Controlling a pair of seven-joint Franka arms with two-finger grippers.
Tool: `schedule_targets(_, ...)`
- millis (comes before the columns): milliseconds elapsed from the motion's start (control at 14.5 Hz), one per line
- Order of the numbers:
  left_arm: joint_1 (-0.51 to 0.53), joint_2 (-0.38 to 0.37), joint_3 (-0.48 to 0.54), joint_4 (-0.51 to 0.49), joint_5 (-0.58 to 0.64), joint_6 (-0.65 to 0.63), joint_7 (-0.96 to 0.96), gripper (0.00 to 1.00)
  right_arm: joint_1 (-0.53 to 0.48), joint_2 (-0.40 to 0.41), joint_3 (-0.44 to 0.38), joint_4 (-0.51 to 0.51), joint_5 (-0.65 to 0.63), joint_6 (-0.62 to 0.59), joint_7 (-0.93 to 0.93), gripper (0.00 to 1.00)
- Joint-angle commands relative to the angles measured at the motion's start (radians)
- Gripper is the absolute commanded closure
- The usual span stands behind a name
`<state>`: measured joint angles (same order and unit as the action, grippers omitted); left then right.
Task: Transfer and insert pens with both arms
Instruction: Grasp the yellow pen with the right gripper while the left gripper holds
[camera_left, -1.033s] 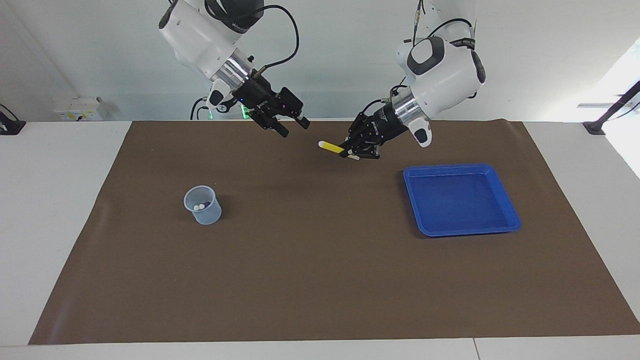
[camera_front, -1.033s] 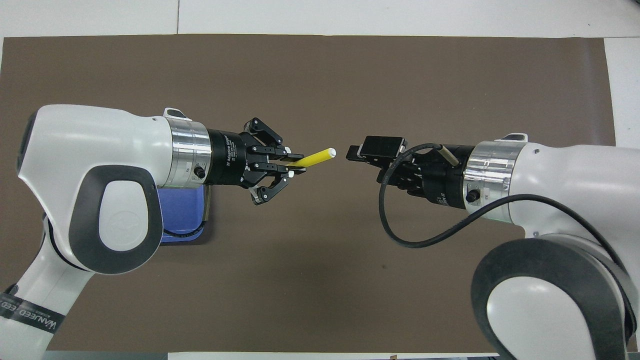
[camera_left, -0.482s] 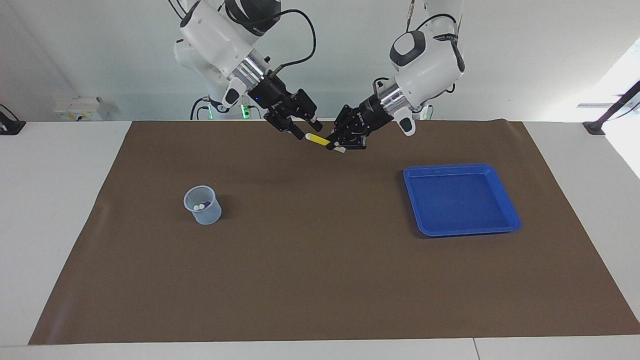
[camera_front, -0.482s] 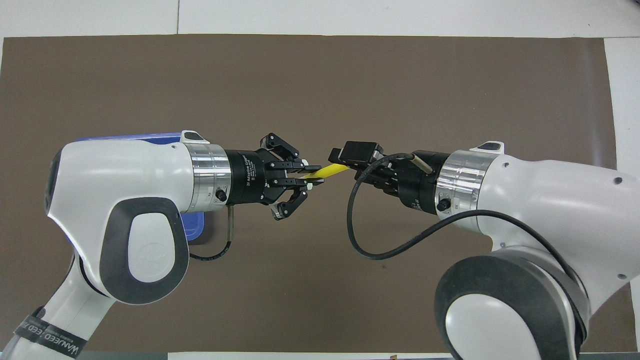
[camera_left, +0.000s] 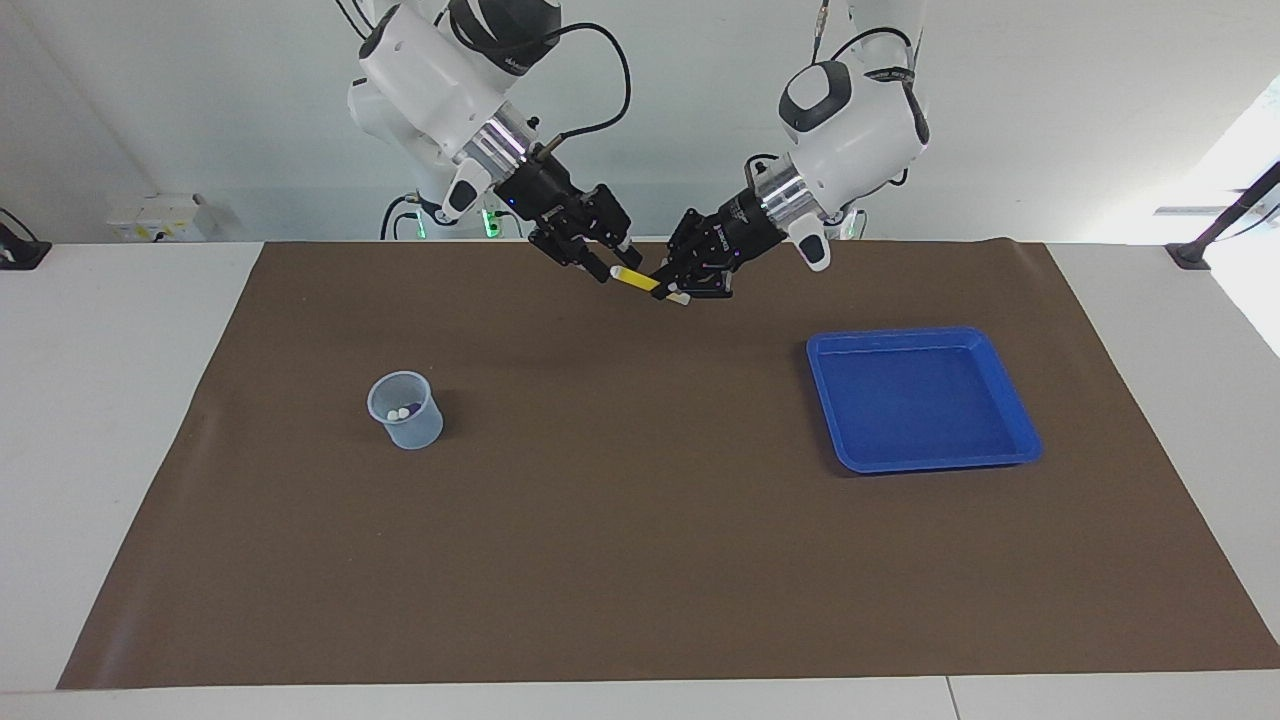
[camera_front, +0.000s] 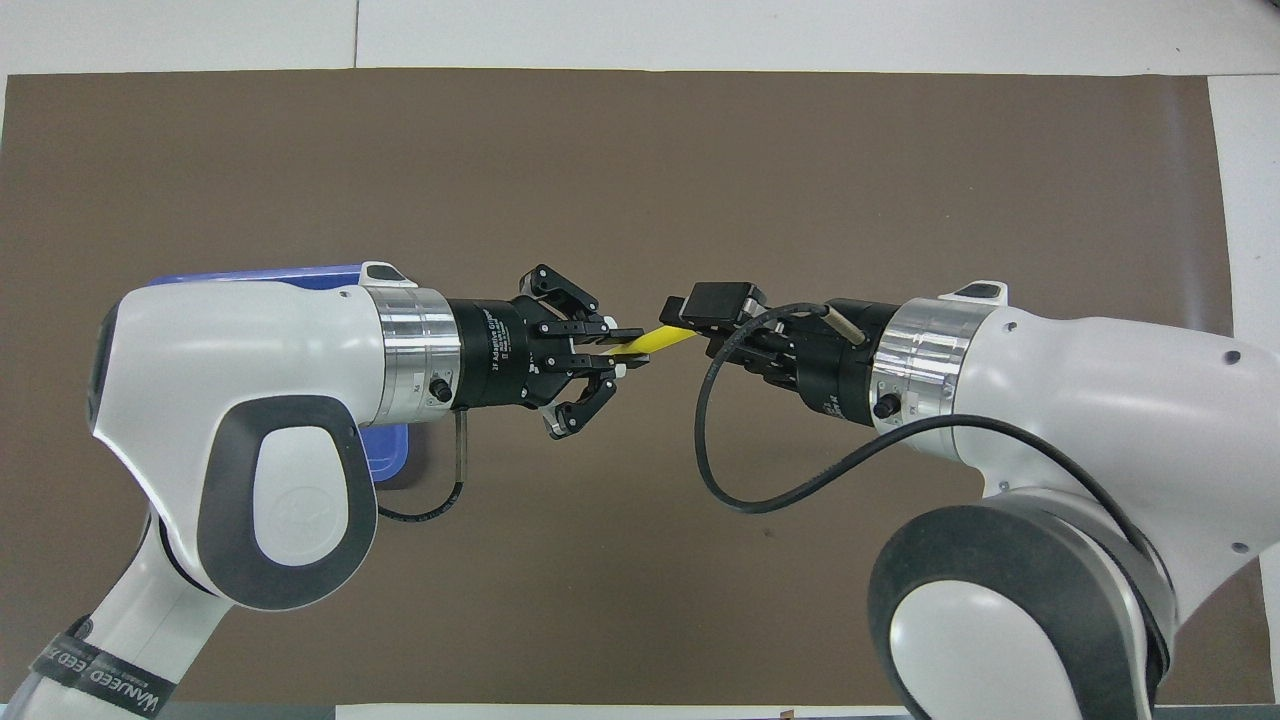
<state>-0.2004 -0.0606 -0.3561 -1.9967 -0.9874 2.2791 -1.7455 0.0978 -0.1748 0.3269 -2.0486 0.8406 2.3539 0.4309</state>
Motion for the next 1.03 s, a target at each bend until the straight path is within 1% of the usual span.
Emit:
schedule_targets(0,-0.013,-0.039,0.009,-0.039,-0.027,0.030,-0.019,1.00,-0.001,-0.006,0.004,-0.008,0.018,0.008,0.006,0.46)
schedule_targets(207,-0.013,-0.039,0.009,-0.037,-0.027,0.040,-0.026,1.00,-0.001,-0.006,0.004,-0.008,0.018,0.005,0.006,0.50)
schedule_targets(827,-0.025,-0.039,0.009,-0.037,-0.027,0.054,-0.040,1.00,-0.001,-0.005,0.004,-0.008,0.018,0.015,0.006,0.50)
schedule_targets(896,-0.025,-0.039,0.009,-0.037,-0.027,0.054,-0.043,1.00,-0.003,-0.005,0.004,-0.007,0.018,0.015,0.006,0.56)
schedule_targets(965,-0.024,-0.039,0.009,-0.037,-0.027,0.056,-0.046,1.00,-0.003,-0.003,0.004,-0.005,0.018,0.016,0.008,0.57)
